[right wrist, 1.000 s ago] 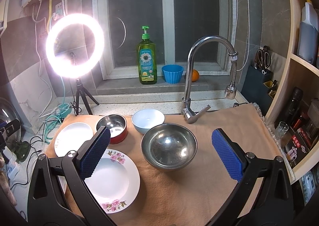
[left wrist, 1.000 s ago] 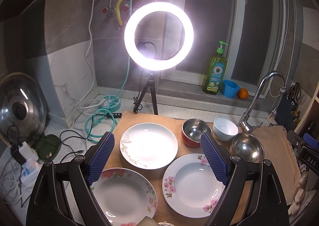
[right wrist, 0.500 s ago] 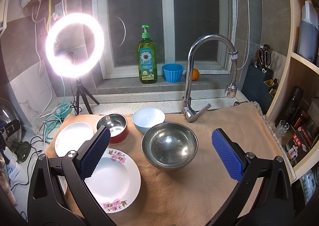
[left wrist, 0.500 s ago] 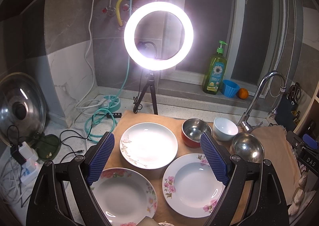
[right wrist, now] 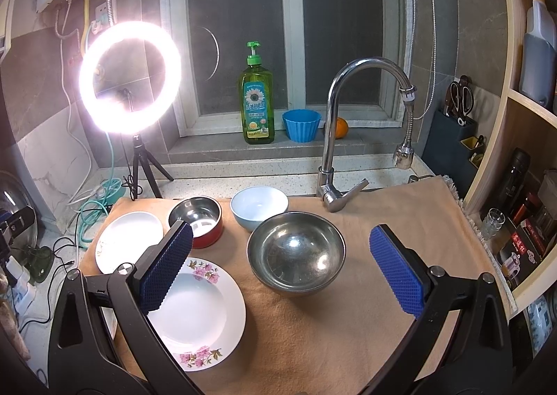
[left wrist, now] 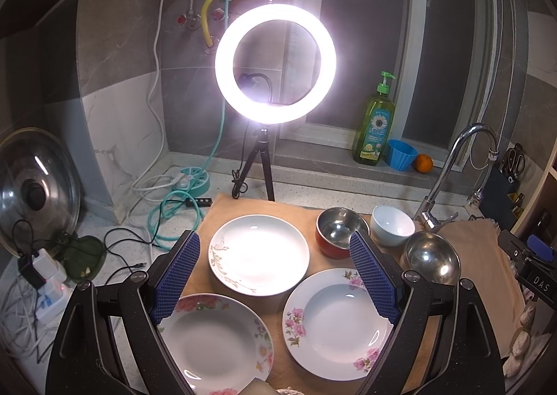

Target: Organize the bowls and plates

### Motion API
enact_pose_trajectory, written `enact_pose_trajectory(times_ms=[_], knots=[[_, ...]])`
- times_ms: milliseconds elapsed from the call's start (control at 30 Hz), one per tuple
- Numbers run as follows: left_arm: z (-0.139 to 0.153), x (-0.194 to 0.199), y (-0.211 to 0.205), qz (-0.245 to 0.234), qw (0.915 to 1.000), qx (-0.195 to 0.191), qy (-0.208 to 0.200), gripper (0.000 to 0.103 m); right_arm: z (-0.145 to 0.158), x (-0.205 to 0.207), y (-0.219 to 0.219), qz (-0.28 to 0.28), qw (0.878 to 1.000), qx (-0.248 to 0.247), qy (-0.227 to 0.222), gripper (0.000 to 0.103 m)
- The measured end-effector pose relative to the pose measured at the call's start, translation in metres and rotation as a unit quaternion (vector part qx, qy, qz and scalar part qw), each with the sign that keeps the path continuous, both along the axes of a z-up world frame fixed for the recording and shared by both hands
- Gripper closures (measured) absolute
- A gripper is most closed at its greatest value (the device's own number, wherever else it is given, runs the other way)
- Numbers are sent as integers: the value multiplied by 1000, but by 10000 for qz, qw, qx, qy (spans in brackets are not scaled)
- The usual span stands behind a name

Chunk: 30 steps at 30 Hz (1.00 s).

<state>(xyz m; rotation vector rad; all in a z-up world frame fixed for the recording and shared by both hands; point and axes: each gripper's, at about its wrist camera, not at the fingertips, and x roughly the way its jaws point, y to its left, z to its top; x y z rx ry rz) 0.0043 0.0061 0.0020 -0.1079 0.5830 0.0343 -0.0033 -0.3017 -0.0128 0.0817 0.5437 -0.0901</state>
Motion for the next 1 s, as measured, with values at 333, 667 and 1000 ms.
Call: enact_pose_trajectory(times_ms=[333, 667, 1000], knots=[[-3, 3, -3, -33, 9999, -12, 97, 15, -7, -1, 2, 7, 10000, 23, 47, 0], [-28, 16, -1, -183, 9982, -84, 562, 15, -31, 14, -8, 61, 9991, 164, 397, 0], [-68, 33, 11, -358, 9897, -496, 1293, 28, -71, 30, -21, 353, 9920, 634, 1035, 2]])
